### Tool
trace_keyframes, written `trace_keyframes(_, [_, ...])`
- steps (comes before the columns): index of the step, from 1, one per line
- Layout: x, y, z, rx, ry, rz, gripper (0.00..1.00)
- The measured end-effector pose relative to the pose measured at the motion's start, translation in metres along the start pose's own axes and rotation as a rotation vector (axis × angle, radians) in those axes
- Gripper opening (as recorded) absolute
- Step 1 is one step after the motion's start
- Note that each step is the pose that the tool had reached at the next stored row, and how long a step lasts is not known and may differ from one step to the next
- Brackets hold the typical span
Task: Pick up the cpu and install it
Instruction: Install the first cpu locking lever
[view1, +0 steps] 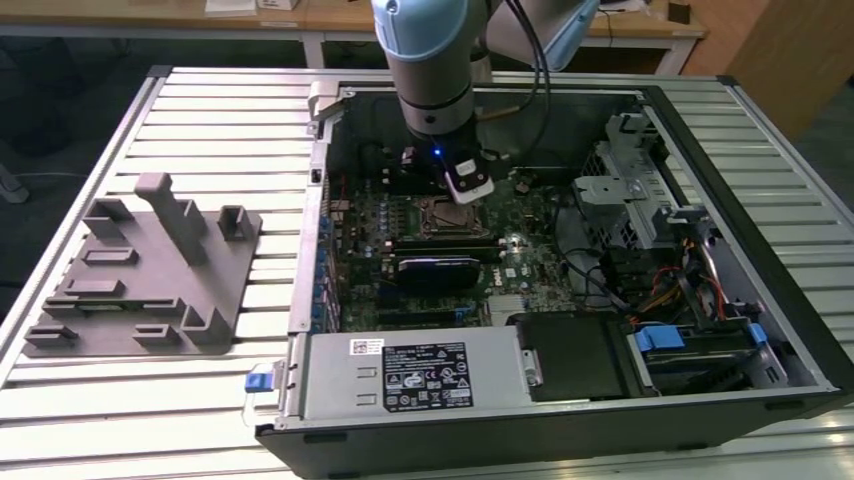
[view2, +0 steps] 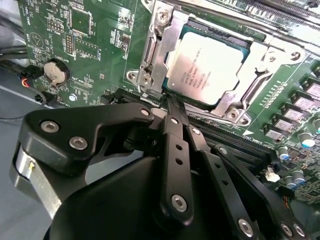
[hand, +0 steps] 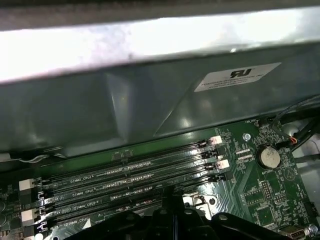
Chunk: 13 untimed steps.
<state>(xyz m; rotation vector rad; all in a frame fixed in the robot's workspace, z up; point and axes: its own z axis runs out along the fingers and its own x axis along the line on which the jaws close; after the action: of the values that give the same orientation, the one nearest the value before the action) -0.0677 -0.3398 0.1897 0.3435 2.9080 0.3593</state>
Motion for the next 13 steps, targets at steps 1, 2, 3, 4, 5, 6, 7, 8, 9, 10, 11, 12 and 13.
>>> trace_keyframes(1, [-0.0002, 0.0002, -0.0012, 0.0005, -0.0002, 0.0, 0.11])
trace_keyframes(2, [-0.0004, 0.0005, -0.0028, 0.0009, -0.0002, 0.0, 0.11])
trace_keyframes(3, [-0.0007, 0.0011, -0.0045, 0.0004, 0.0001, 0.0, 0.11])
trace_keyframes(4, [-0.001, 0.0017, -0.0061, -0.0001, 0.0001, 0.0, 0.11])
trace_keyframes(5, [-0.0013, 0.0023, -0.0082, 0.0, 0.0, 0.0, 0.11])
trace_keyframes(6, [-0.0016, 0.0028, -0.0101, -0.0003, -0.0001, 0.0, 0.11])
trace_keyframes(7, [-0.0019, 0.0033, -0.0119, -0.0003, 0.0, 0.0, 0.11])
trace_keyframes(8, [-0.0022, 0.0037, -0.0132, -0.0005, 0.0001, 0.0, 0.11])
trace_keyframes(9, [-0.0022, 0.0039, -0.014, -0.001, 0.0003, 0.0, 0.11])
trace_keyframes(10, [-0.0022, 0.004, -0.0141, -0.0022, 0.0004, 0.001, 0.11])
trace_keyframes(11, [-0.002, 0.0042, -0.014, -0.0042, 0.0007, 0.001, 0.11])
trace_keyframes(12, [-0.0018, 0.0044, -0.0141, -0.0066, 0.0013, 0.002, 0.11])
trace_keyframes(13, [-0.0015, 0.0046, -0.0141, -0.0096, 0.002, 0.002, 0.11])
